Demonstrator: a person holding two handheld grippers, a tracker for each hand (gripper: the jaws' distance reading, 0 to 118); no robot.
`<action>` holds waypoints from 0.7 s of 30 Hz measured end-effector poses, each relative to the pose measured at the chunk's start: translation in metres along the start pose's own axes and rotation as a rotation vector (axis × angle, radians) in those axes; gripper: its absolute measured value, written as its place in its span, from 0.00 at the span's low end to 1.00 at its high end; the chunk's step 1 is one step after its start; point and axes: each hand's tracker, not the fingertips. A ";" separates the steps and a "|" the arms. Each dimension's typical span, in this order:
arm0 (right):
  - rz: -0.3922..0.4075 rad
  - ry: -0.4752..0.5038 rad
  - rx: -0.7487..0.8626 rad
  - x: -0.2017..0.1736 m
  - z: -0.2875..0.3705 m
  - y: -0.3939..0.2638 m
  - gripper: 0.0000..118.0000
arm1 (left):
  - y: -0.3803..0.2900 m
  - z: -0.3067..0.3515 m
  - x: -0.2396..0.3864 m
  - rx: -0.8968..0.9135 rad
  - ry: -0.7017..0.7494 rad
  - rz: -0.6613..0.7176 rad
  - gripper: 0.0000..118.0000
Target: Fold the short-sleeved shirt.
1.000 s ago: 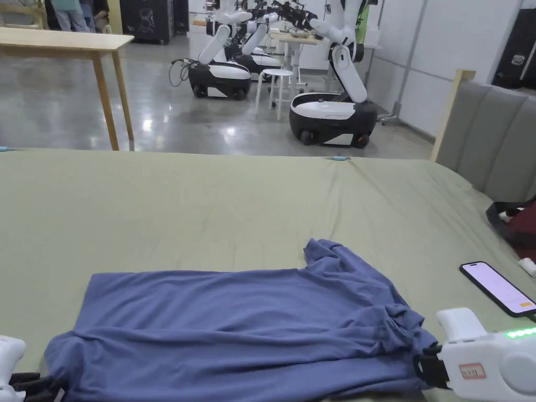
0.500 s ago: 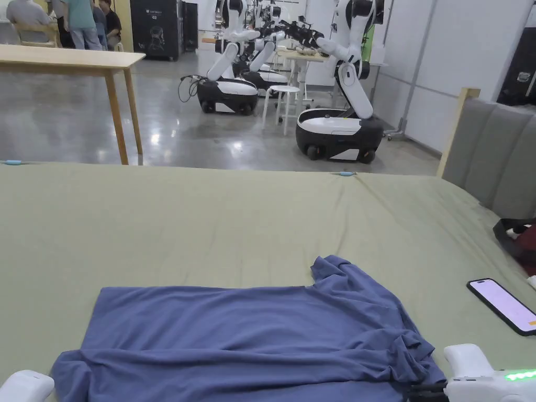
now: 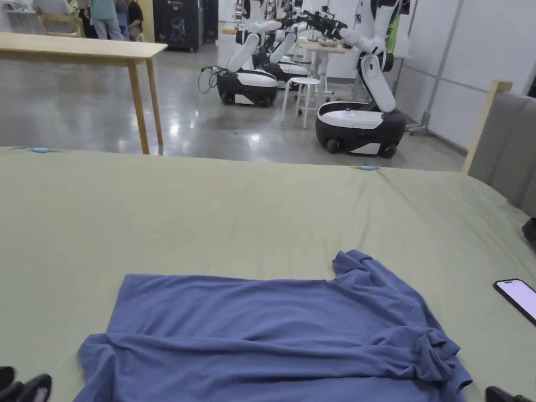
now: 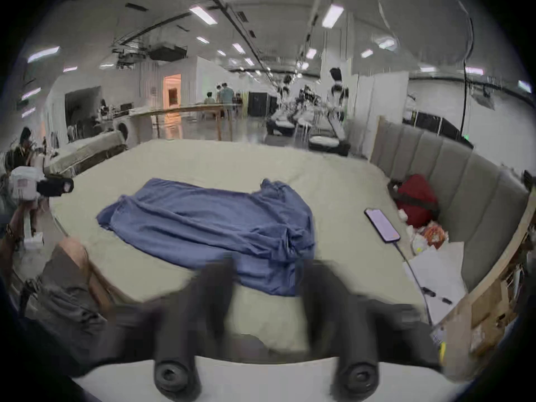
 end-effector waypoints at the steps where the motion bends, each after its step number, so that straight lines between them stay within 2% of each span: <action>1: 0.018 -0.020 0.014 -0.009 0.003 0.000 0.01 | -0.002 0.005 0.005 0.025 0.024 -0.001 0.00; 2: 0.020 -0.067 0.034 -0.017 0.006 -0.001 0.00 | -0.002 0.009 0.007 0.041 0.051 0.005 0.00; 6: -0.078 0.000 0.057 -0.017 0.011 -0.002 0.01 | -0.006 0.011 0.012 0.004 0.014 0.034 0.00; 13: -0.091 -0.010 0.038 0.002 0.010 -0.003 0.01 | 0.012 -0.012 0.009 -0.010 0.008 0.028 0.00; 17: -0.104 0.009 0.031 0.005 0.009 -0.006 0.01 | 0.061 -0.063 -0.007 -0.016 -0.042 0.041 0.00; 21: -0.108 -0.007 0.047 0.006 0.005 -0.009 0.01 | 0.106 -0.145 -0.023 -0.071 -0.071 0.057 0.00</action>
